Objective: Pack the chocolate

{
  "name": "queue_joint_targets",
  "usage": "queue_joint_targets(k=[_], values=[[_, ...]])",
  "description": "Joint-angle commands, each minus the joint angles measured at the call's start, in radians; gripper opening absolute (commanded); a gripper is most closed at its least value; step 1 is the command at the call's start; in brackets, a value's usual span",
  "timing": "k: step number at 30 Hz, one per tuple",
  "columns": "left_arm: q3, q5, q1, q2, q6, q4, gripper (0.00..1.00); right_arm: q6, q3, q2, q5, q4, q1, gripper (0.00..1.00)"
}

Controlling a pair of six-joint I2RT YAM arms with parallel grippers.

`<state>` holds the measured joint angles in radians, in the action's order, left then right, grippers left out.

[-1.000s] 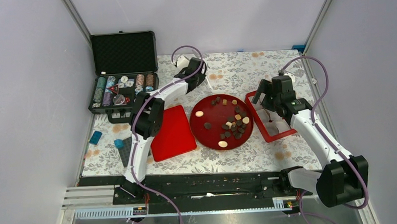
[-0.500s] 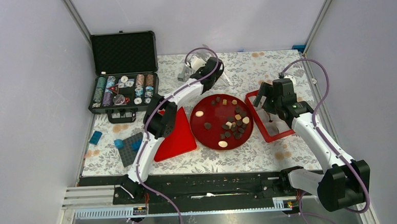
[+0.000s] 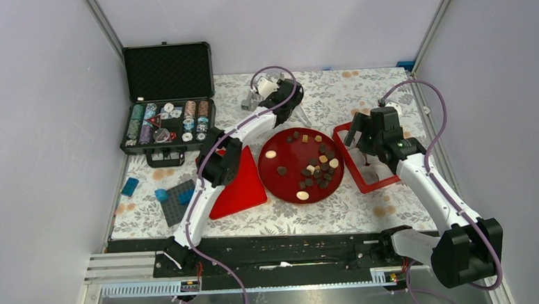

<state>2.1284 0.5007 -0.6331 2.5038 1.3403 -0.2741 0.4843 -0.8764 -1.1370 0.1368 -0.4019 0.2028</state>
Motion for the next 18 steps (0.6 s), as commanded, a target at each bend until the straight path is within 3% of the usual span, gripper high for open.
queue_joint_targets(k=[1,7,12,18], values=[[0.044,0.010,-0.001,-0.024,-0.010,0.046,0.65,-0.016,-0.008,0.017,0.006,-0.006,0.004,0.99],[-0.036,-0.022,0.000,-0.145,-0.161,0.153,0.65,-0.052,-0.048,0.000,0.018,-0.011,0.005,0.99],[-0.313,-0.076,0.002,-0.386,-0.332,0.286,0.67,-0.095,-0.173,-0.078,0.116,-0.019,0.076,1.00],[-0.556,-0.211,0.073,-0.664,-0.514,0.238,0.75,-0.078,-0.394,-0.309,0.077,-0.025,0.148,1.00]])
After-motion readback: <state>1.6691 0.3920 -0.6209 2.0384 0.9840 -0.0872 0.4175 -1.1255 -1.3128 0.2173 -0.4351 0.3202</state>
